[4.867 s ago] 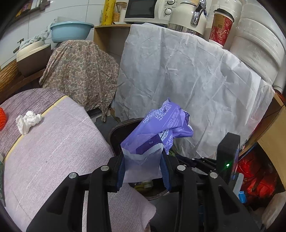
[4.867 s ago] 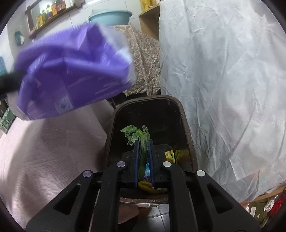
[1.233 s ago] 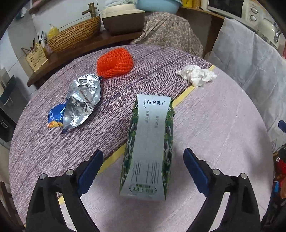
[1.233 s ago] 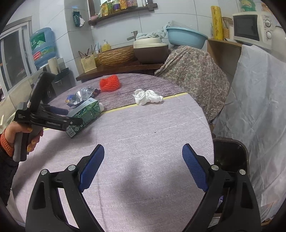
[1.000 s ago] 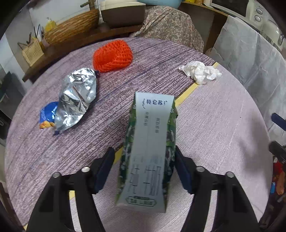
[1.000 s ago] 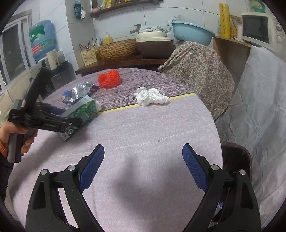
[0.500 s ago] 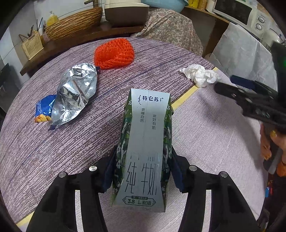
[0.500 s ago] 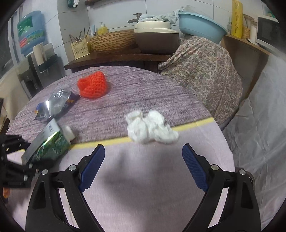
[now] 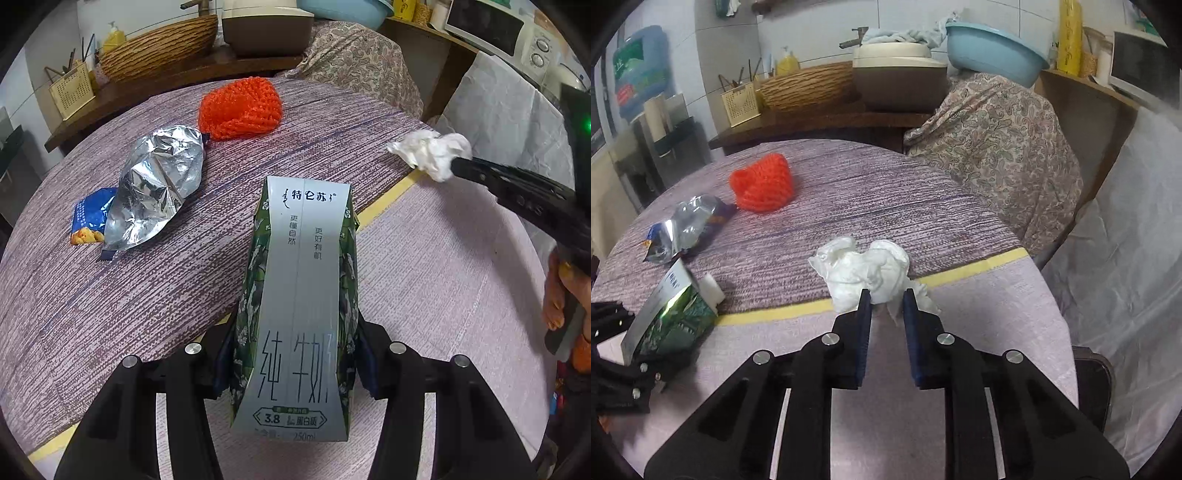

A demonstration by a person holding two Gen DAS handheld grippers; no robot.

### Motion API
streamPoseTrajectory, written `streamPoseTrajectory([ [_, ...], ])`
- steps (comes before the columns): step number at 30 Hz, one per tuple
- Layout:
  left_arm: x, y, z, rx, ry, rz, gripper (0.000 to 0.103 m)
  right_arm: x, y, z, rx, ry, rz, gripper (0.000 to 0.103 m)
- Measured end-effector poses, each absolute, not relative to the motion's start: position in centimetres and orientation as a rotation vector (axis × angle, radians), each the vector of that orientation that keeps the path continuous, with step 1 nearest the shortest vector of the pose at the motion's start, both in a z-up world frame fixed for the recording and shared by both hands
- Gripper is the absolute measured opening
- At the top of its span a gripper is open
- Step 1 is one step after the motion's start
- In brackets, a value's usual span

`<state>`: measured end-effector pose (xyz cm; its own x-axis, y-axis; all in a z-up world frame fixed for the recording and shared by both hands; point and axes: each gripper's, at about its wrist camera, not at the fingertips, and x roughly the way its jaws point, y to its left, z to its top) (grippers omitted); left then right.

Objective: Collect trash
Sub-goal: 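Grasp the green milk carton with the left tool while the right tool grasps the white tissue, then carry the milk carton and tissue to the bin and open both tools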

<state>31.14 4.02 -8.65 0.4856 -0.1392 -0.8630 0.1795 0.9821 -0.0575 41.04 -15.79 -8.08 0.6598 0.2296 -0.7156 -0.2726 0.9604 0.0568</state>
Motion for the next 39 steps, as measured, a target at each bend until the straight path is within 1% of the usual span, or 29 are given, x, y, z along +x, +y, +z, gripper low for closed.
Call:
streamPoseTrajectory([
  [7,29.5,3.7,-8.3,0.023,1.03,-0.194,0.051,36.0,-16.9,-6.8,-0.068,0.753,0.346,0.018],
  [13,27.1,2.5,-6.5,0.031,0.971,-0.216,0.051,31.2,-17.6,-5.7,-0.056,0.708,0.4,0.018],
  [19,24.3,0.0,-4.7,0.04,0.909,-0.273,0.051,27.0,-19.9,-4.9,-0.011,0.658,0.393,0.018],
  [23,22.8,-2.4,-4.3,0.063,0.883,-0.325,0.051,24.1,-21.5,-4.8,-0.035,0.617,0.357,0.018],
  [33,21.5,-8.1,-3.8,0.082,0.861,-0.446,0.051,19.3,-29.2,-5.3,0.083,0.585,0.254,0.018],
  [39,21.1,-11.7,-3.4,0.092,0.844,-0.5,0.051,18.8,-34.3,-6.4,0.146,0.588,0.142,0.018],
])
